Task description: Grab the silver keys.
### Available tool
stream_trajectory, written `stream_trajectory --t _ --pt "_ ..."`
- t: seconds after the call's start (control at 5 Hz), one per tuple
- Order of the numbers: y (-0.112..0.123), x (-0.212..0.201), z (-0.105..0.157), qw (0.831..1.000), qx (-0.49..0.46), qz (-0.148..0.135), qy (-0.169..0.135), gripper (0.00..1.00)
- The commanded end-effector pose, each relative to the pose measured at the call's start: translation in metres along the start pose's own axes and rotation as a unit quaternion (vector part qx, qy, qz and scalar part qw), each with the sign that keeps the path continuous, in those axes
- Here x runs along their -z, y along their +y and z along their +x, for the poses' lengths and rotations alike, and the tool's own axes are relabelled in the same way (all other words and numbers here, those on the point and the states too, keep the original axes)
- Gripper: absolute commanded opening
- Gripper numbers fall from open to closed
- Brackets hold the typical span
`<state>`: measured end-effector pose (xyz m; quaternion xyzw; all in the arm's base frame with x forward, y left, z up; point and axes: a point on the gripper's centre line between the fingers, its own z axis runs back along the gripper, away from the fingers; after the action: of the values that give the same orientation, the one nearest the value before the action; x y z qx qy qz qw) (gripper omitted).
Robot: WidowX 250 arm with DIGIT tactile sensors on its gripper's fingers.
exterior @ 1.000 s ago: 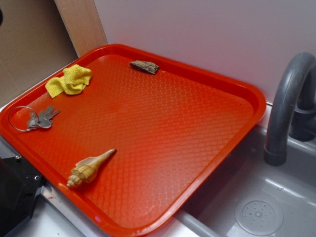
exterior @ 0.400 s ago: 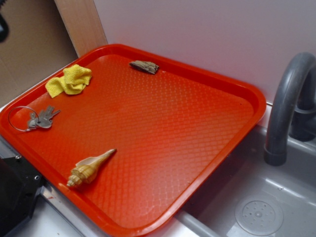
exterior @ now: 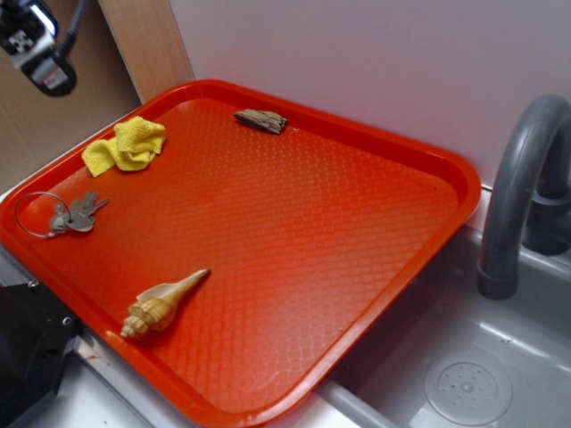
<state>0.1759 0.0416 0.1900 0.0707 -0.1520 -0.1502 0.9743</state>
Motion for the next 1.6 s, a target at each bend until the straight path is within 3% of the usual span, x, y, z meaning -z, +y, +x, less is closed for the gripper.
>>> stream_trajectory --t 0.0,0.4,0.6,0.8,1.2,1.4 --pt "0.011 0.030 -0.022 0.993 0.069 0.006 0.094 1.00" --pt "0.016 0.038 -0.050 0.980 0.099 -0.073 0.158 1.00" --pt "0.022 0.043 -0.062 0.977 0.104 -0.076 0.172 1.00" --pt "0.028 0.057 -0.076 0.977 0.099 -0.061 0.178 1.00" --pt "0.046 0.070 -0.099 0.976 0.082 -0.072 0.186 1.00" --pt "0.043 0.079 -0.104 0.973 0.087 -0.075 0.202 1.00"
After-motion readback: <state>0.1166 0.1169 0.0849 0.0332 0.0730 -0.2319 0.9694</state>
